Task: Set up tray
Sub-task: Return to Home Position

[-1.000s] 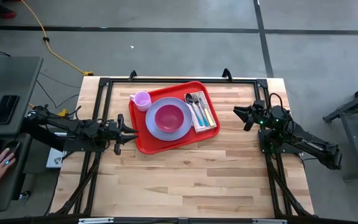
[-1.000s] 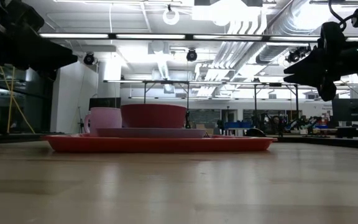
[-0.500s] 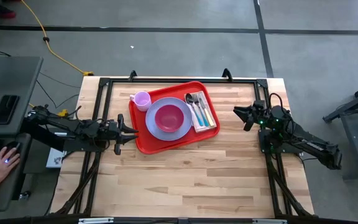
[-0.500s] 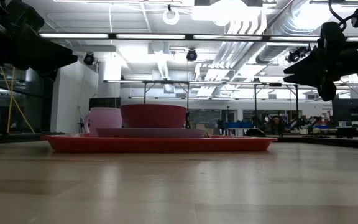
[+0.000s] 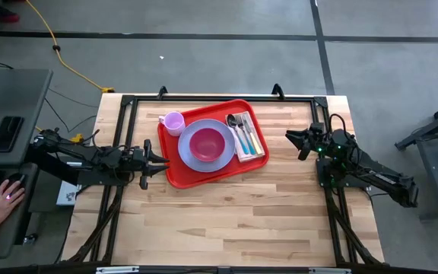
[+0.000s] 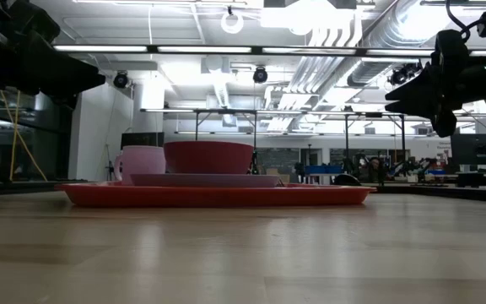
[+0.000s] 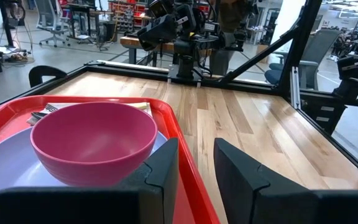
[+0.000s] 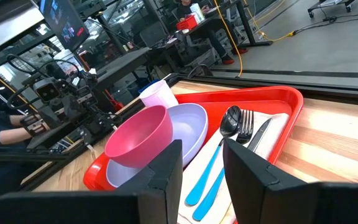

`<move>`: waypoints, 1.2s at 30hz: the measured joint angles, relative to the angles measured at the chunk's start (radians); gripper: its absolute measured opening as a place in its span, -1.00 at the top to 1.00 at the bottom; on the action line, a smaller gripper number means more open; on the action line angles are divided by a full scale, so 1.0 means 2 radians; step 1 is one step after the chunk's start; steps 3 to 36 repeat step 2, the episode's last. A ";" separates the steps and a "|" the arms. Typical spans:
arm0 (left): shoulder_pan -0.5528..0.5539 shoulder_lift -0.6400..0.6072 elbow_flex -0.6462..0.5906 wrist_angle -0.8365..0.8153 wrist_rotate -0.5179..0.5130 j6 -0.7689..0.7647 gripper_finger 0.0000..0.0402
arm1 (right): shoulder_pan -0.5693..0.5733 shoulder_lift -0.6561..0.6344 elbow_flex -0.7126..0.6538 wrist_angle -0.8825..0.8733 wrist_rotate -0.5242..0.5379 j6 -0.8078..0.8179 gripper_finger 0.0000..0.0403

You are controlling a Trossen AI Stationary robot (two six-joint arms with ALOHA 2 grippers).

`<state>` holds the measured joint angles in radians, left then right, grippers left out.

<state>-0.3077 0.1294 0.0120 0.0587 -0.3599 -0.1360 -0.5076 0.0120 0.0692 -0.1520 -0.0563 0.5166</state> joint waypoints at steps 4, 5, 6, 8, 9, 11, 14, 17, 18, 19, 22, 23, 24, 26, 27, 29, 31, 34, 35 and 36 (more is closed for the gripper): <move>0.000 0.000 0.000 0.000 0.000 0.000 0.33 | 0.000 0.000 0.000 0.000 0.000 0.000 0.53; 0.000 0.000 0.000 0.000 0.000 0.000 0.33 | 0.000 0.000 0.000 0.000 0.000 0.000 0.53; 0.000 0.000 0.000 0.000 0.000 0.000 0.33 | 0.000 0.000 0.000 0.000 0.000 0.000 0.53; 0.000 0.000 0.000 0.000 0.000 0.000 0.33 | 0.000 0.000 0.000 0.000 0.000 0.000 0.53; 0.000 0.000 0.000 0.000 0.000 0.000 0.33 | 0.000 0.000 0.000 0.000 0.000 0.000 0.53; 0.000 0.000 0.000 0.000 0.000 0.000 0.33 | 0.000 0.000 0.000 0.000 0.000 0.000 0.53; 0.000 0.000 0.000 0.000 0.000 0.000 0.33 | 0.000 0.000 0.000 0.000 0.000 0.000 0.53; 0.000 0.000 0.000 0.000 0.000 0.000 0.33 | 0.000 0.000 0.000 0.000 0.000 0.000 0.53; 0.000 0.000 0.000 0.000 0.000 0.000 0.33 | 0.000 0.000 0.000 0.000 0.000 0.000 0.53; 0.000 0.000 0.000 0.000 0.000 0.000 0.33 | 0.000 0.000 0.000 0.000 0.000 0.000 0.53; 0.000 0.000 0.000 0.000 0.000 0.000 0.33 | 0.000 0.000 0.000 0.000 0.000 0.000 0.53; 0.000 0.000 0.000 0.000 0.000 0.000 0.33 | 0.000 0.000 0.000 0.000 0.000 0.000 0.53; 0.000 0.000 0.000 0.000 0.000 0.000 0.33 | 0.000 0.000 0.000 0.000 0.000 0.000 0.53; 0.000 0.000 0.000 0.000 0.000 0.000 0.33 | 0.000 0.000 0.000 0.000 0.000 0.000 0.53; 0.000 0.000 0.000 0.000 0.000 0.000 0.33 | 0.000 0.000 0.000 0.000 0.000 0.000 0.53; 0.000 0.000 0.000 0.000 0.000 0.000 0.33 | 0.000 0.000 0.000 0.000 0.000 0.000 0.53; 0.000 0.000 0.000 0.000 0.000 0.000 0.33 | 0.000 0.000 0.000 0.000 0.000 0.000 0.53; 0.000 0.000 0.000 0.000 0.000 0.000 0.33 | 0.000 0.000 0.000 0.000 0.000 0.000 0.53; 0.000 0.000 0.000 0.000 0.000 0.000 0.33 | 0.000 0.000 0.000 0.000 0.000 0.000 0.53; 0.000 0.000 0.000 0.000 0.000 0.000 0.33 | 0.000 0.000 0.000 0.000 0.000 0.000 0.53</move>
